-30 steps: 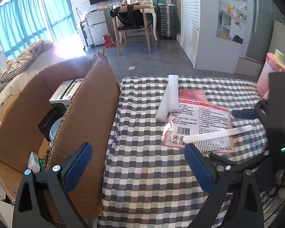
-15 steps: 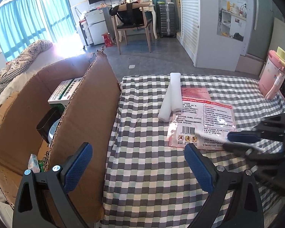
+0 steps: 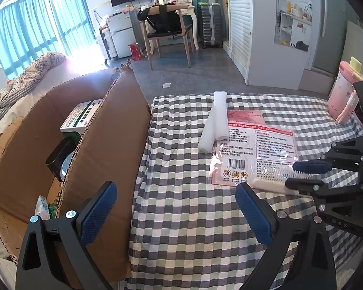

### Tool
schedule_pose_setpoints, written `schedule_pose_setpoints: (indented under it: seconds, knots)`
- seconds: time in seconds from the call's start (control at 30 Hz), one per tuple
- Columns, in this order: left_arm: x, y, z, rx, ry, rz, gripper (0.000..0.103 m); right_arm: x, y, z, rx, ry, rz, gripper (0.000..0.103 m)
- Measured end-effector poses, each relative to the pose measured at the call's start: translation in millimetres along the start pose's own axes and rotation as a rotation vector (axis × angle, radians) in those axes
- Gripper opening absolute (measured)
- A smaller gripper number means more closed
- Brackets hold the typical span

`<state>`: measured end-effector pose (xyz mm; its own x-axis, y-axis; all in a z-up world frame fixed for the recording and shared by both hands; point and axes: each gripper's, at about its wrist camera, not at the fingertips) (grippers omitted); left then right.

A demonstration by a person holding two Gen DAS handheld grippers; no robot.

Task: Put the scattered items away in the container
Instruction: 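Grasp the white comb by its handle with the right gripper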

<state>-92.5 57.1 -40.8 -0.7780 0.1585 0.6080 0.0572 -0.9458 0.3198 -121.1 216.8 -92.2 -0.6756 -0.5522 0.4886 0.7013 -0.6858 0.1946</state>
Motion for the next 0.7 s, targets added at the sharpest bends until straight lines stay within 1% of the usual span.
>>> schedule_pose_setpoints:
  seconds: [0.07,0.1,0.13,0.17,0.2,0.3,0.37,0.4,0.43,0.47,0.5,0.53,0.57,0.6,0.7]
  knots:
    - [-0.3,-0.4,0.0,0.002,0.000,-0.001,0.101,-2.4,4.2,-1.4,0.024,0.033,0.026,0.032]
    - [-0.1,-0.4,-0.1,0.003,0.000,-0.001,0.101,-5.8,8.5,-4.5,0.029,0.065,0.051,0.041]
    - [-0.2,-0.5,-0.1,0.004,0.000,0.000,0.101,-8.6,15.4,-8.8,0.024,0.101,0.084,0.046]
    - [-0.2,-0.7,0.0,0.006,0.000,-0.001,0.101,-12.0,24.2,-11.6,0.003,0.126,0.122,0.046]
    - [-0.2,-1.0,-0.2,0.007,-0.001,-0.002,0.101,-14.9,30.2,-10.6,-0.015,0.133,0.150,0.046]
    - [-0.2,-1.1,-0.6,0.007,-0.002,-0.002,0.102,-16.9,35.7,-10.0,-0.005,0.157,0.168,0.046]
    - [-0.6,-1.5,-0.8,0.004,-0.004,-0.005,0.102,-16.4,26.0,-8.8,0.005,0.149,0.125,0.061]
    - [-0.6,-1.7,-1.2,0.004,-0.004,-0.008,0.103,-16.1,19.8,-9.0,-0.003,0.144,0.098,0.078]
    - [-1.0,-2.0,-1.4,0.006,-0.005,-0.013,0.103,-17.5,12.5,-9.6,0.002,0.139,0.053,0.088]
    - [-1.2,-2.2,-1.6,0.007,-0.005,-0.017,0.103,-19.0,3.7,-10.1,0.029,0.130,0.004,0.090]
    - [-1.4,-2.0,-1.5,0.008,-0.007,-0.019,0.103,-20.0,2.2,-8.7,0.046,0.118,-0.005,0.093]
    - [-1.7,-2.1,-1.6,0.009,-0.007,-0.021,0.103,-21.2,3.8,-9.5,0.040,0.122,-0.001,0.098]
    - [-2.0,-1.9,-1.7,0.009,-0.007,-0.022,0.103,-21.9,6.7,-11.1,0.021,0.127,0.009,0.098]
    - [-1.9,-1.8,-1.8,0.009,-0.008,-0.023,0.103,-22.7,10.5,-11.8,-0.012,0.124,0.017,0.103]
    - [-2.1,-2.3,-1.8,0.008,-0.009,-0.023,0.103,-23.1,8.4,-10.6,0.004,0.127,-0.011,0.103]
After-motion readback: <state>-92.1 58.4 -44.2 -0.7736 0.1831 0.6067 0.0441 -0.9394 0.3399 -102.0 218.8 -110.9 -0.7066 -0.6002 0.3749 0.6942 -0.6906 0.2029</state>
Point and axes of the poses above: each gripper's, at about its wrist camera, not at the fingertips, and z roughly against the way its jaws point, y to its left, x to its top, and after that the axes turned 14 degrees about x, right-handed
